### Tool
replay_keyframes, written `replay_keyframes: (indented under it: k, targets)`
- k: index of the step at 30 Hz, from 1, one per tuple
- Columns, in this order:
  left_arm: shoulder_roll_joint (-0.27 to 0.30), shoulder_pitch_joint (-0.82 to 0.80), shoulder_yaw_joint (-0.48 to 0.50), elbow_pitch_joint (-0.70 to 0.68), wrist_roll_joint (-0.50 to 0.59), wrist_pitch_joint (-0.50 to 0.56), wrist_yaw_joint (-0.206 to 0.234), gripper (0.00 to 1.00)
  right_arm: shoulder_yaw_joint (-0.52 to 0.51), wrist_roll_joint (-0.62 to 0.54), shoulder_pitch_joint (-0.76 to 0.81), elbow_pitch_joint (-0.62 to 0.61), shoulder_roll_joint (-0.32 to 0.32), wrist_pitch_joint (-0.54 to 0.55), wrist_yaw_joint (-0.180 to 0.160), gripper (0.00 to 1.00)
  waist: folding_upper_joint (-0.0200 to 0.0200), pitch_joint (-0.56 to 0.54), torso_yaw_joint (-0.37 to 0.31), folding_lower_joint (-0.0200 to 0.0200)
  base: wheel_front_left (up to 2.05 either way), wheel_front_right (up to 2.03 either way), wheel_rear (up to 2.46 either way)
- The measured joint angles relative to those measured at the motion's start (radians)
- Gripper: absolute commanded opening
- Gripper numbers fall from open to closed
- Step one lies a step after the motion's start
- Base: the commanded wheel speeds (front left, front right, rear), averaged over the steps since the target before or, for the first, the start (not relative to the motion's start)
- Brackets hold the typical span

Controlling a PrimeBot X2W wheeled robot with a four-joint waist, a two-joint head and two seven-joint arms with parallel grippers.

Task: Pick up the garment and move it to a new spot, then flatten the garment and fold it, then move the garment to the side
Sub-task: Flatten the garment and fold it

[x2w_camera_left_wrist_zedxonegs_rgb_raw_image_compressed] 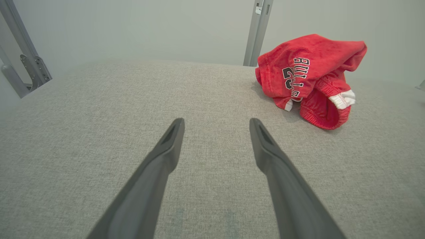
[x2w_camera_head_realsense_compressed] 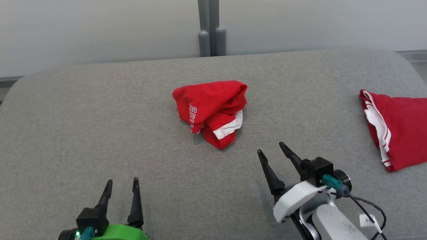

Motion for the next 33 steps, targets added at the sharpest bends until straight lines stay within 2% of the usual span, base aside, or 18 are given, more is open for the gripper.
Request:
replay_keyframes:
  k: [10,17,18,19,25,26,27,28,29,30,33]
  targets:
    - [0.0,-0.051,-0.108,0.004,-0.045,0.0,0.013,1.0,-0.022,-0.011,-0.169,0.194,0.0,0.0,0.0,1.0,0.0,0.053,0.172,0.0,0.0,0.0,0.0]
    - [0.0,-0.057,-0.142,0.006,-0.063,0.0,0.022,1.0,-0.098,-0.053,-0.245,0.335,0.001,0.0,0.0,1.0,0.0,0.087,0.297,0.0,0.0,0.0,0.0]
    - [0.0,-0.057,-0.142,0.006,-0.063,0.0,0.022,1.0,-0.098,-0.053,-0.245,0.335,0.001,0.0,0.0,1.0,0.0,0.087,0.297,0.0,0.0,0.0,0.0]
    - [0.0,-0.058,-0.151,0.008,-0.071,0.0,0.022,1.0,-0.123,-0.076,-0.265,0.372,0.003,0.0,0.0,1.0,0.0,0.097,0.328,0.0,0.0,0.0,0.0]
    - [0.0,-0.064,-0.177,0.007,-0.092,0.0,0.028,1.0,-0.202,-0.147,-0.299,0.436,0.005,0.0,0.0,1.0,0.0,0.127,0.403,0.0,0.0,0.0,0.0]
    - [0.0,-0.065,-0.18,0.007,-0.095,0.0,0.03,1.0,-0.214,-0.16,-0.3,0.443,0.005,0.0,0.0,0.91,0.0,0.131,0.412,0.0,0.0,0.0,0.0]
    - [0.0,-0.065,-0.181,0.007,-0.096,0.0,0.031,1.0,-0.226,-0.171,-0.3,0.451,0.005,0.0,0.0,0.45,0.0,0.135,0.421,0.0,0.0,0.0,0.0]
    - [0.0,-0.065,-0.181,0.007,-0.096,0.0,0.032,1.0,-0.236,-0.182,-0.3,0.458,0.005,0.0,0.0,0.19,0.0,0.138,0.429,0.0001,0.0,0.0,0.0]
    - [0.0,-0.065,-0.18,0.007,-0.097,0.0,0.032,1.0,-0.249,-0.192,-0.3,0.462,0.006,0.0,0.0,0.05,0.0,0.14,0.435,0.0,0.0,0.0,0.0]
    - [0.0,-0.065,-0.178,0.008,-0.097,0.0,0.032,1.0,-0.263,-0.197,-0.3,0.464,0.006,0.0,0.0,0.0,0.0,0.141,0.44,0.0,0.0,0.0,0.0]
    - [0.0,-0.063,-0.17,0.014,-0.097,0.0,0.032,1.0,-0.286,-0.207,-0.293,0.457,0.006,0.0,0.0,0.0,0.0,0.134,0.442,0.0,0.0,0.0,0.0]
